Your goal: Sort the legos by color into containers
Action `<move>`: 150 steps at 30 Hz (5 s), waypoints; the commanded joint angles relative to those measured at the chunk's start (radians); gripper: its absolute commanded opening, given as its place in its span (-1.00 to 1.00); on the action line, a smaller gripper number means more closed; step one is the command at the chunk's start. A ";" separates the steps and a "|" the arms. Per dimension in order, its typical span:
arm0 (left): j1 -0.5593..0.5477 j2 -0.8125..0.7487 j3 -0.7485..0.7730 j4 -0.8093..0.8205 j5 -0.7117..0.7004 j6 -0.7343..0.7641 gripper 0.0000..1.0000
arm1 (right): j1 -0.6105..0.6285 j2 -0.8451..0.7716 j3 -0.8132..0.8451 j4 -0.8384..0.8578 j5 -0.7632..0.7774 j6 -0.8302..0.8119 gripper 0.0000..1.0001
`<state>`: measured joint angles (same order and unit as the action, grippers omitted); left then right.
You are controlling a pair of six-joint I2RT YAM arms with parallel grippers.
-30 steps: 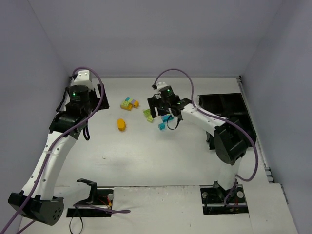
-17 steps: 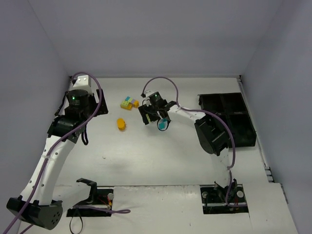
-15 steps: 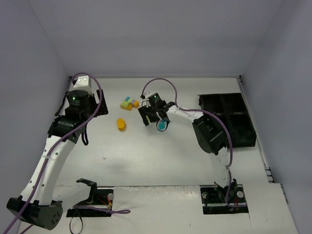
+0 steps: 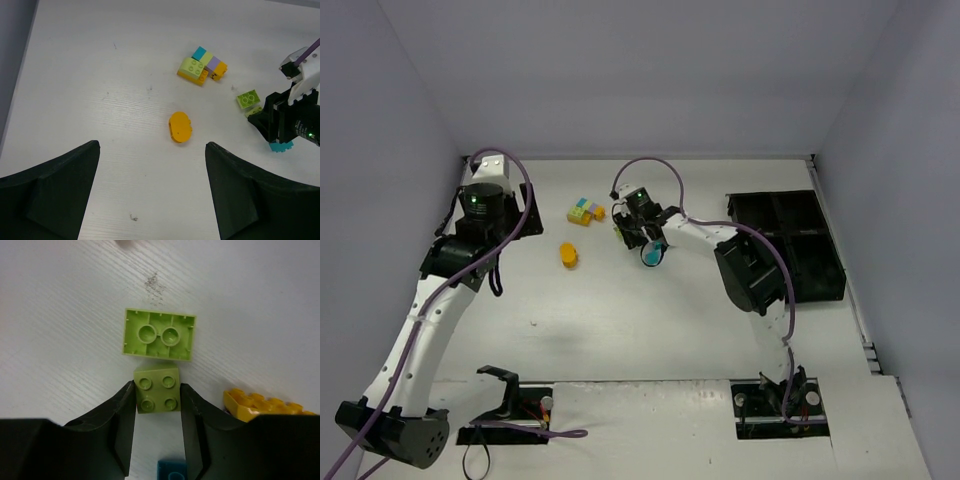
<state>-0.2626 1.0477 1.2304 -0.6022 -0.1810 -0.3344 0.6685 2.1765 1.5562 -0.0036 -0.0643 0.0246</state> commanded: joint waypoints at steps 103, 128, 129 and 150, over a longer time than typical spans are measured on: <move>-0.015 0.043 0.035 -0.011 0.055 -0.038 0.59 | -0.538 -0.385 -0.139 0.008 0.316 0.188 -0.82; -0.029 0.077 0.052 -0.004 0.074 -0.052 0.59 | -0.609 -0.357 -0.070 -0.035 0.132 0.199 0.27; -0.029 0.077 0.052 -0.004 0.074 -0.054 0.59 | -0.574 -0.371 -0.076 -0.035 0.127 0.180 0.32; -0.032 0.098 0.064 -0.002 0.080 -0.068 0.59 | 0.006 -0.420 -0.329 -0.006 0.144 0.311 0.68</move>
<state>-0.2871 1.1507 1.2427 -0.6468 -0.1043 -0.3813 0.6392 1.7424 1.2263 -0.0479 0.0528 0.2943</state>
